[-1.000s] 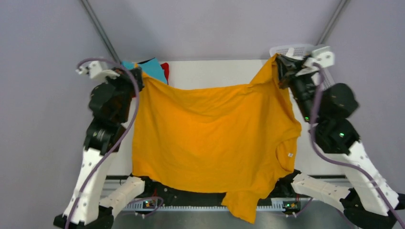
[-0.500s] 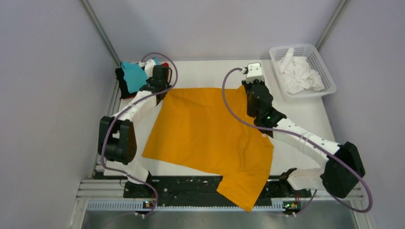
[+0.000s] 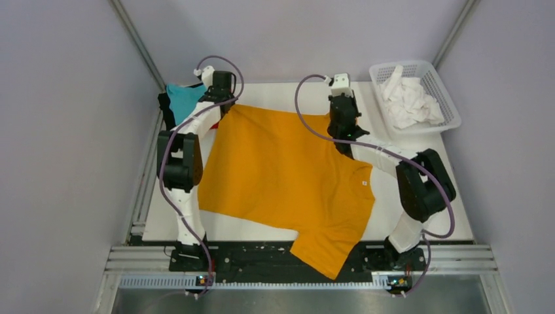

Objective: Fold and stack the t-shirts
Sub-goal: Flatten out the tshirt

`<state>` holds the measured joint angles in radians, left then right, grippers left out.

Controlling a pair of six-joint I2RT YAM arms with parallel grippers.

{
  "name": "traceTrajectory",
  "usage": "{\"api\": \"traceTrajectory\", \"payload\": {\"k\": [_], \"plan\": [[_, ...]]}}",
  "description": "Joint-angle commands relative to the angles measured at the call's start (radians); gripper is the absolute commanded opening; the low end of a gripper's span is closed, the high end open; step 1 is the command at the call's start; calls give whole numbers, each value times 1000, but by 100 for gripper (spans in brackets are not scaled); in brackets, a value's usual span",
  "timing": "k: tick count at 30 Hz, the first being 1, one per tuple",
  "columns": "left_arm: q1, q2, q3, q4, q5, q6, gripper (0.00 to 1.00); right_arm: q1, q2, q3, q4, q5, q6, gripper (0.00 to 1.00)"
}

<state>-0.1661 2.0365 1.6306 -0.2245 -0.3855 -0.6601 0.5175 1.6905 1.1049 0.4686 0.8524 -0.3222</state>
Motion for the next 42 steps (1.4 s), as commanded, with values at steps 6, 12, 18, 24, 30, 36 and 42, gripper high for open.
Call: {"api": "traceTrajectory", "payload": {"k": [6,12,18,24,30,36,42], "plan": [[13,166,244,-14,73,-2,56,-147,267,309,32,-394,-33,34],[5,52,241,-26,161,30,86,-175,292,534,-351,-446,81,98],[-52,-160,-9,-23,243,68,98,-176,49,287,-479,-659,312,99],[-92,-280,-308,68,314,64,99,-177,15,151,-492,-1004,524,99],[-84,-217,-304,-46,338,84,99,-189,158,202,-524,-955,613,99],[-60,-169,-353,-11,405,78,99,-263,322,298,-522,-963,642,99],[-33,-156,-409,5,425,59,99,-351,377,334,-517,-830,682,99]]}}
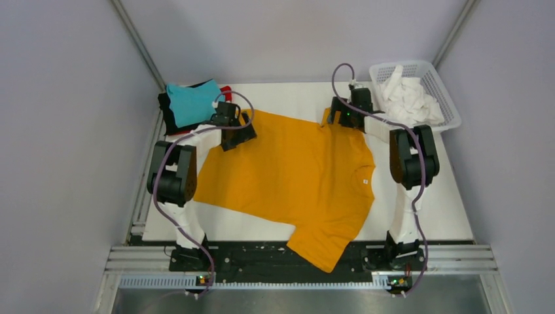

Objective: Fold and stack the t-shirts
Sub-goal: Flatten out the tshirt

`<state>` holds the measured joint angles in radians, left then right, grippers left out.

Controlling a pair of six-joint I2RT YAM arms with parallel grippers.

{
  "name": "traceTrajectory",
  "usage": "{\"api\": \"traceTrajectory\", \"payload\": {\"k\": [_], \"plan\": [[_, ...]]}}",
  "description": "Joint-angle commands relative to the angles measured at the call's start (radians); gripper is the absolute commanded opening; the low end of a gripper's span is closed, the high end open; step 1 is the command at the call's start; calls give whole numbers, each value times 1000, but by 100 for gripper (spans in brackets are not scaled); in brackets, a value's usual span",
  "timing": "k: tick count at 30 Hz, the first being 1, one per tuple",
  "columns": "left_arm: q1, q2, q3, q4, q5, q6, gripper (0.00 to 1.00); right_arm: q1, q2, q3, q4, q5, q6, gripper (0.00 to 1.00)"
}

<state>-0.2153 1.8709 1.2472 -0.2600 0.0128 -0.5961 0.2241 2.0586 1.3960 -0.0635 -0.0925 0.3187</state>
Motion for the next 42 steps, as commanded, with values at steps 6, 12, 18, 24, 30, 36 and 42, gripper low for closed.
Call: {"api": "traceTrajectory", "payload": {"k": [6,12,18,24,30,36,42], "plan": [[16,-23,-78,51,35,-27,99,-86,-25,13,-2,228,44,99],[16,-66,-129,52,25,-36,98,-81,-125,-34,30,143,44,99],[16,-74,-143,50,17,-38,98,-11,-195,-62,105,19,3,99],[16,-72,-155,14,-37,-34,97,12,-110,-34,118,-61,38,99],[16,-119,-233,20,-42,-72,97,52,-45,8,150,-140,53,99],[16,-184,-277,-61,-63,-117,94,78,93,202,44,-122,18,99],[16,-227,-304,-79,-75,-132,94,105,210,324,8,-138,23,99]]}}
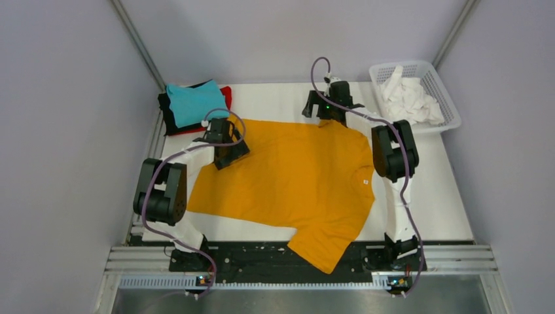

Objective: Fold and stack the t-shirts
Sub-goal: Flatten out the tshirt

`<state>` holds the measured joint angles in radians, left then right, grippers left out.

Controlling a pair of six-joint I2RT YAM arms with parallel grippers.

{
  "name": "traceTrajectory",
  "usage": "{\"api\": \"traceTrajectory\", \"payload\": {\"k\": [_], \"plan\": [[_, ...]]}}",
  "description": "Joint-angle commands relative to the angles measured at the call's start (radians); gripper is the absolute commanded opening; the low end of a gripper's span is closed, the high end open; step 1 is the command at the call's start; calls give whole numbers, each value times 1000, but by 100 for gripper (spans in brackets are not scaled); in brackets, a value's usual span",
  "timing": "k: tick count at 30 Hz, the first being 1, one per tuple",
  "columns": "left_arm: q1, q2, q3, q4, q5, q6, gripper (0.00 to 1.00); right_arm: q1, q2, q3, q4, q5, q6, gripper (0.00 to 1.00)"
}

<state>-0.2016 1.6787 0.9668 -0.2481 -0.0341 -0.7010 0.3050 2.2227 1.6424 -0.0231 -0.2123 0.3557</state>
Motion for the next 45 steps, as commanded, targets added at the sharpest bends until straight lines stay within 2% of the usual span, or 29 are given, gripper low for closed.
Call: {"api": "traceTrajectory", "payload": {"k": [1,9,15,20,27,33,42,45], "plan": [[2,-41,-25,-96,-30,-26,94,27,50,92,-32,-17,-21,99],[1,-55,-28,-91,-48,-11,95,29,-36,155,-79,52,-89,99],[1,-59,-28,-85,-43,-9,95,29,-156,-9,-93,93,-83,99],[1,-63,-31,-80,-37,-7,94,29,-217,-177,-22,81,-31,99],[1,-64,-28,-80,-41,-6,95,28,-165,-190,-1,52,-3,99],[1,-59,-27,-77,-39,-4,95,32,-71,-96,4,9,-31,99],[1,-44,-14,-87,-49,-3,94,69,136,282,-48,46,-78,99],[1,-40,1,-99,-65,-5,95,103,187,413,-151,34,-155,99]]}}
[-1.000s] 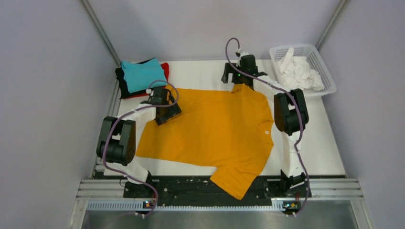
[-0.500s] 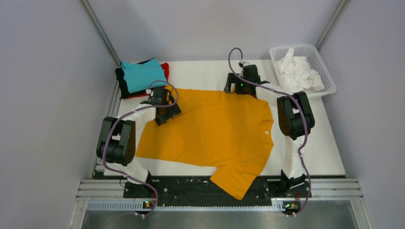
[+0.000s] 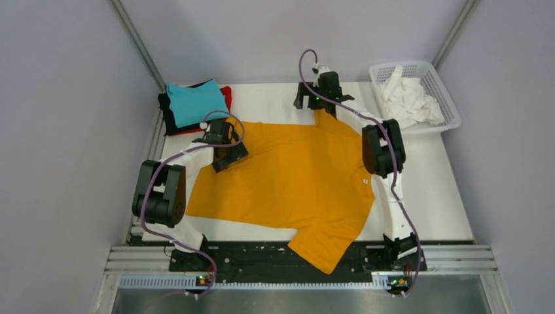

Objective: Fold and stack the t-shirts
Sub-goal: Flatten out the tshirt

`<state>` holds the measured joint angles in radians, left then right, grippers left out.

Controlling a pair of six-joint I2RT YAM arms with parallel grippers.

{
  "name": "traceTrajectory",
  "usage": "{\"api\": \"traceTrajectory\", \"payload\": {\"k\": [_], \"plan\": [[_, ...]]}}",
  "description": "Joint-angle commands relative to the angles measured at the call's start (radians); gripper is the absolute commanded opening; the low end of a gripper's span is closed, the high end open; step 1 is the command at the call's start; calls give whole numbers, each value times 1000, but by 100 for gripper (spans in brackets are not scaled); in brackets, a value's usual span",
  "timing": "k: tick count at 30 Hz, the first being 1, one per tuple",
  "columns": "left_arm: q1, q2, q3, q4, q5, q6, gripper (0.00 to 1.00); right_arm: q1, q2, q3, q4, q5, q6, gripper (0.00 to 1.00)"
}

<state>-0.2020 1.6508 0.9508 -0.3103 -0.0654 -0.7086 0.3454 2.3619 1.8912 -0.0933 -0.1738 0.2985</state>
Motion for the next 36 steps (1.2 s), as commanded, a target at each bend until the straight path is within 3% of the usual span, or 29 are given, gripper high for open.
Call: {"api": "traceTrajectory", "payload": {"k": [1,6,13,18,24,36], "plan": [[1,-13,22,-38,-32,3,94,73,45,177,-105,16,-121,99],[1,-35,61,-48,-11,3,95,84,-112,31,-159,190,-125,99],[-8,-115,48,-32,28,-1,96,103,-556,-543,-74,244,-57,99],[-14,-92,65,-23,35,3,96,102,-702,-795,-55,313,-8,99],[-16,13,113,27,104,-6,96,59,-617,-803,-56,378,44,99],[-16,169,209,46,144,-25,96,-102,-336,-627,-127,399,90,99]]}}
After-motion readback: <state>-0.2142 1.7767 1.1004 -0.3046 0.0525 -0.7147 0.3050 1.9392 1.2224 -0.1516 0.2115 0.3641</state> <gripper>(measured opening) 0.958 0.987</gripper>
